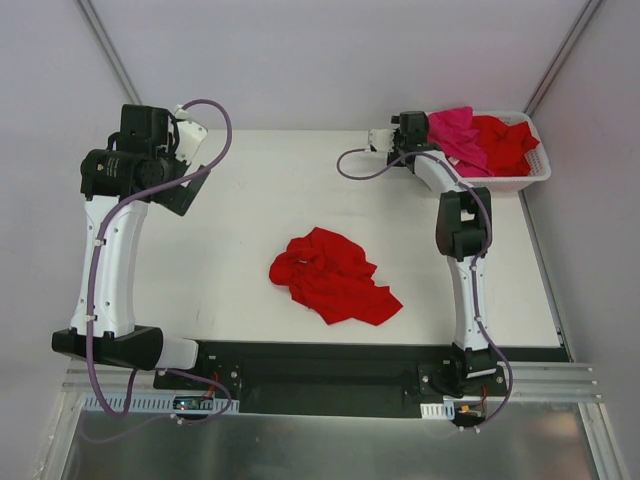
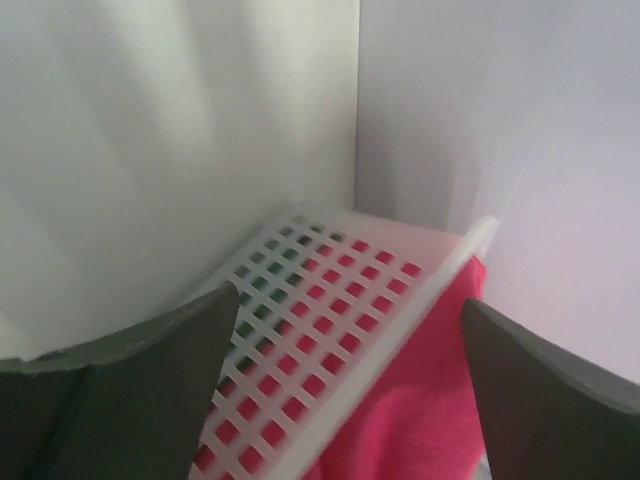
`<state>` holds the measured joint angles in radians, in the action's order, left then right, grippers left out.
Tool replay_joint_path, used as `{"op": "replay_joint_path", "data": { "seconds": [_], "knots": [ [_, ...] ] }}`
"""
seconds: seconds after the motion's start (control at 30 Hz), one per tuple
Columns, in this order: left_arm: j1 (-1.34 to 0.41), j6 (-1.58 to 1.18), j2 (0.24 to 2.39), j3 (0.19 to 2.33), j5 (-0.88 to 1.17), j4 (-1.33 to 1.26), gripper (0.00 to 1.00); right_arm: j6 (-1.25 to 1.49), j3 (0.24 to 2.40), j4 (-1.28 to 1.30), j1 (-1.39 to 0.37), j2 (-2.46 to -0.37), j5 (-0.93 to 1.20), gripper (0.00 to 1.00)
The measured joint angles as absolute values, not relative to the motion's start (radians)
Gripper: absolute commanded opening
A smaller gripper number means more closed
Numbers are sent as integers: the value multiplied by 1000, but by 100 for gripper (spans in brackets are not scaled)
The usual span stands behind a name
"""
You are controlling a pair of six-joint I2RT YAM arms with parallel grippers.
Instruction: Fold and stack the t-shirts
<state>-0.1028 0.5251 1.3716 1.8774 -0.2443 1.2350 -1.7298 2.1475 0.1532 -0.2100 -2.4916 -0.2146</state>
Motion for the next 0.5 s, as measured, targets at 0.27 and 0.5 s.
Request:
{"op": "replay_joint_path", "data": {
  "seconds": [0.27,0.5],
  "knots": [
    [-103,524,1372,1930,-233,1245,99,-1498,2106,76,-296,-2271,-404,96],
    [-103,520,1371,1978,-190,1248,99,-1187,2106,88,-491,-1753,-266,96]
  ]
}}
